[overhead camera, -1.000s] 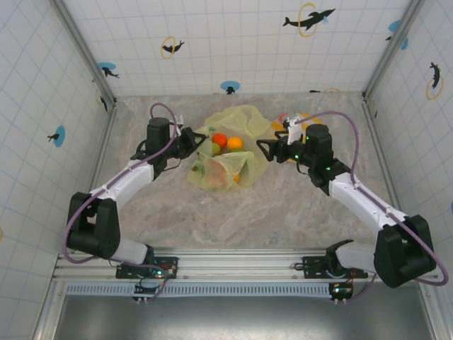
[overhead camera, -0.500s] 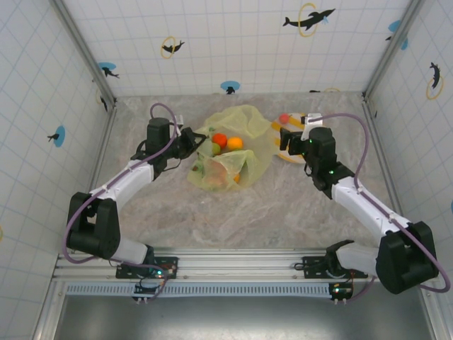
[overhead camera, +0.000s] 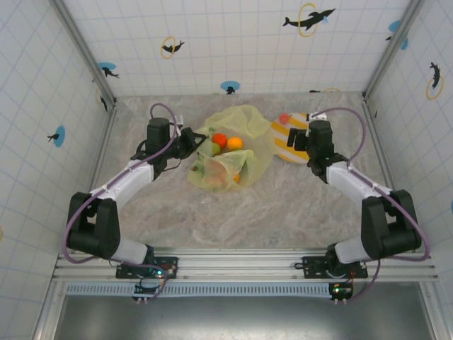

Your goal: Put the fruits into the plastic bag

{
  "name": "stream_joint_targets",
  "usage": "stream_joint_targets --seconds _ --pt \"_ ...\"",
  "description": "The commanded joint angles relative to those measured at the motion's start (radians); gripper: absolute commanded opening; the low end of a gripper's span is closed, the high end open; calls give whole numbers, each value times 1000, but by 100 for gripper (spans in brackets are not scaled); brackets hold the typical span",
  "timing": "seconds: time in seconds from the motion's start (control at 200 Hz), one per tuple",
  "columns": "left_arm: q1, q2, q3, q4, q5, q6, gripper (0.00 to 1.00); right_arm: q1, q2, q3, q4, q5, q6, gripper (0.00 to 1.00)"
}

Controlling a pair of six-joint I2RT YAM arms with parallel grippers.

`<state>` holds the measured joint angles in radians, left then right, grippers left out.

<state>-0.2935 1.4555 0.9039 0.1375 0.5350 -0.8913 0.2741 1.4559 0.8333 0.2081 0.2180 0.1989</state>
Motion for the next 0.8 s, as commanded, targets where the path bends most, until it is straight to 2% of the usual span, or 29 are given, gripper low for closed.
stream_joint_targets --seconds 0.0,0.115,0.52,0.616,0.796 --pt "4 2 -11 15 3 -9 0 -16 85 63 52 -86 2 100" --pt "4 6 -13 15 2 -9 0 -31 201 105 84 -202 -27 97" --pt "5 -3 -10 16 8 -11 0 -33 453 289 111 -279 27 90" --pt "4 -7 -10 16 7 -11 0 -34 503 344 98 -277 39 88" --pt "4 -8 -10 16 9 -11 0 -34 586 456 47 -171 64 87"
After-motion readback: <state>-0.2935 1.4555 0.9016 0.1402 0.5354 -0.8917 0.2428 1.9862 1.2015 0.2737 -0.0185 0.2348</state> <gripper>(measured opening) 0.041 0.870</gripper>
